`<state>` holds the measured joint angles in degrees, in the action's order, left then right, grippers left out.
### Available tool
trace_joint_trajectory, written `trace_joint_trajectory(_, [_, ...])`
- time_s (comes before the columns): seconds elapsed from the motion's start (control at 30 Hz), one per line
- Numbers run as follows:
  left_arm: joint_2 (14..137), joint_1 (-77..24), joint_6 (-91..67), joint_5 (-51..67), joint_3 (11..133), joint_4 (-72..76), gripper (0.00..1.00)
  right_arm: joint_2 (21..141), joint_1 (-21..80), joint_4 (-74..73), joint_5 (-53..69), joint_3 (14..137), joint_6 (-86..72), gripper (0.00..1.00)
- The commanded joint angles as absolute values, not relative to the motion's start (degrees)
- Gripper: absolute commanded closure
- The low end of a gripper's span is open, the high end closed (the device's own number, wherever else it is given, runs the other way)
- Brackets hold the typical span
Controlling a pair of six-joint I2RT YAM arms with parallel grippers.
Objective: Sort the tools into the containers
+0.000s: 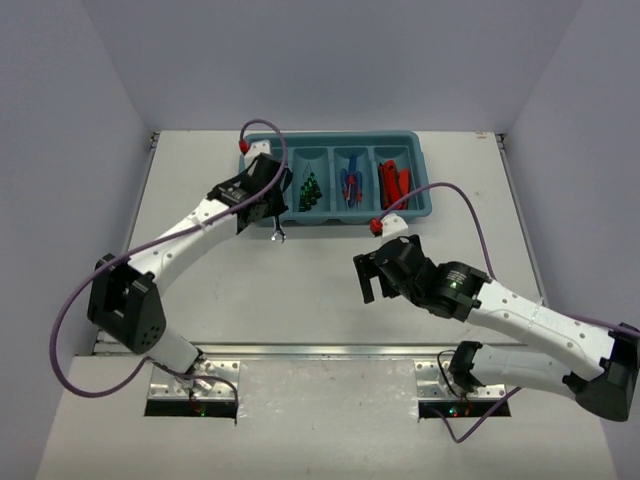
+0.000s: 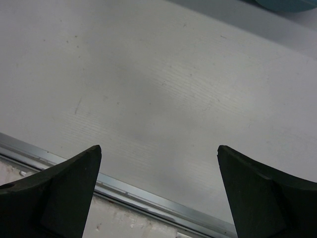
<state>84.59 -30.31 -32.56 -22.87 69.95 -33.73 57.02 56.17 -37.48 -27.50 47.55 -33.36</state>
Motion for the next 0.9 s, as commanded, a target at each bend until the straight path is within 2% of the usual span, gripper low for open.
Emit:
trace_joint_trajectory(0.0, [93.8,-24.4,-19.2,-21.7,84.1,-31.6,1.0,58.6,54.0,-35.4,-24.3,49.8,-30.8,0.01])
trace_joint_trajectory(0.17, [107.3,-20.4,-8.1,-23.4,100.3,-33.4,1.0,58.3,52.1,-33.9,-20.8,48.2,-28.8,0.01])
trace_joint_trajectory(0.3, [114.3,-18.4,-4.1,-22.2,106.6,-30.4,1.0,57.2,51.6,-32.9,-18.2,47.1,-27.8,0.01])
trace_joint_trajectory(0.47, [120.2,-16.8,-6.6,-23.6,111.0,-32.0,0.98,55.8,51.4,-32.7,-17.9,45.9,-26.5,0.01])
trace_joint_trajectory(0.57, [120.6,-16.3,-9.2,-21.6,109.0,-33.5,0.66,54.7,51.2,-32.8,-18.5,45.5,-26.0,0.01])
trace_joint_trajectory(0.77, [104.5,-17.3,-13.7,-16.1,104.0,-32.1,0.06,54.3,51.1,-35.1,-19.3,48.3,-27.5,0.01])
trace_joint_trajectory(0.8, [100.0,-17.5,-15.0,-16.5,103.4,-32.5,0.01,53.8,51.1,-35.9,-20.1,49.0,-27.9,0.01])
trace_joint_trajectory(0.87, [90.6,-17.7,-18.9,-18.2,99.3,-34.4,0.0,52.2,51.1,-38.8,-22.2,50.8,-28.4,0.01])
